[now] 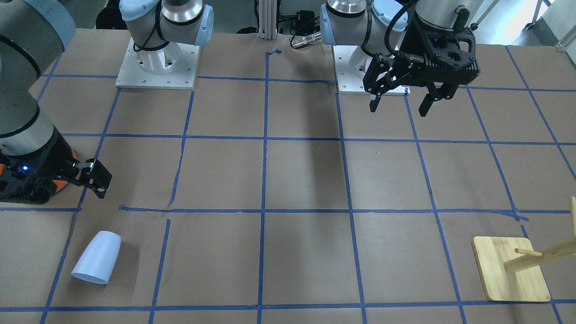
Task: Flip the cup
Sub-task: 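Lower the right gripper onto the pale blue cup and grasp it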
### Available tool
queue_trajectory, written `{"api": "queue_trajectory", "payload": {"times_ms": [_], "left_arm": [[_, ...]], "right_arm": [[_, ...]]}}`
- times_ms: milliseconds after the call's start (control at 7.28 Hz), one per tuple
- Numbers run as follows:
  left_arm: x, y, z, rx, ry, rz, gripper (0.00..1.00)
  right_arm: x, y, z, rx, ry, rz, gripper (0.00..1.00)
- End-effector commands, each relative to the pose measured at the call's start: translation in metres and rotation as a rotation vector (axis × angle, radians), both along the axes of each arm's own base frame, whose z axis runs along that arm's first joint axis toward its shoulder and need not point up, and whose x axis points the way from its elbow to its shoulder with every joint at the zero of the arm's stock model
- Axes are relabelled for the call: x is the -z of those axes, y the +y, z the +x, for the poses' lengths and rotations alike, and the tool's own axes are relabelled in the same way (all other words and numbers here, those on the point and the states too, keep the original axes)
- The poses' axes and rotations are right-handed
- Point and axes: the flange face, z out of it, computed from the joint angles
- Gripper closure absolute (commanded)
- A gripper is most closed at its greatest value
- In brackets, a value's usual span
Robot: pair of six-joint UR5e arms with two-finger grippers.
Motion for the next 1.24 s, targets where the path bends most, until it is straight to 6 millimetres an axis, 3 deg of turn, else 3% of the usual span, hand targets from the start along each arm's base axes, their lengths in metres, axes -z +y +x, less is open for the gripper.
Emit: {"api": "queue_trajectory", "payload": {"times_ms": [0,275,412,687,1099], "left_arm": [[0.0,0.0,0.0,0.0,0.002,-0.001,0.0],[0.0,0.0,0.0,0.001,0.003,-0.001,0.0],[0.0,0.0,0.0,0.001,0.003,0.0,0.0],[0.0,0.0,0.0,-0.001,0.003,-0.001,0.0],[0.0,0.0,0.0,-0.001,0.003,0.0,0.0]], "right_arm": [[0.071,-0.023,-0.017,-0.014,0.015,-0.047,0.0],[0.127,-0.048,-0.036,0.041,0.014,-0.059,0.0],[0.143,-0.057,-0.038,0.078,0.01,-0.063,0.0],[0.163,-0.065,-0.038,0.207,-0.032,-0.047,0.0],[0.183,-0.074,-0.033,0.203,-0.108,-0.032,0.0]]}}
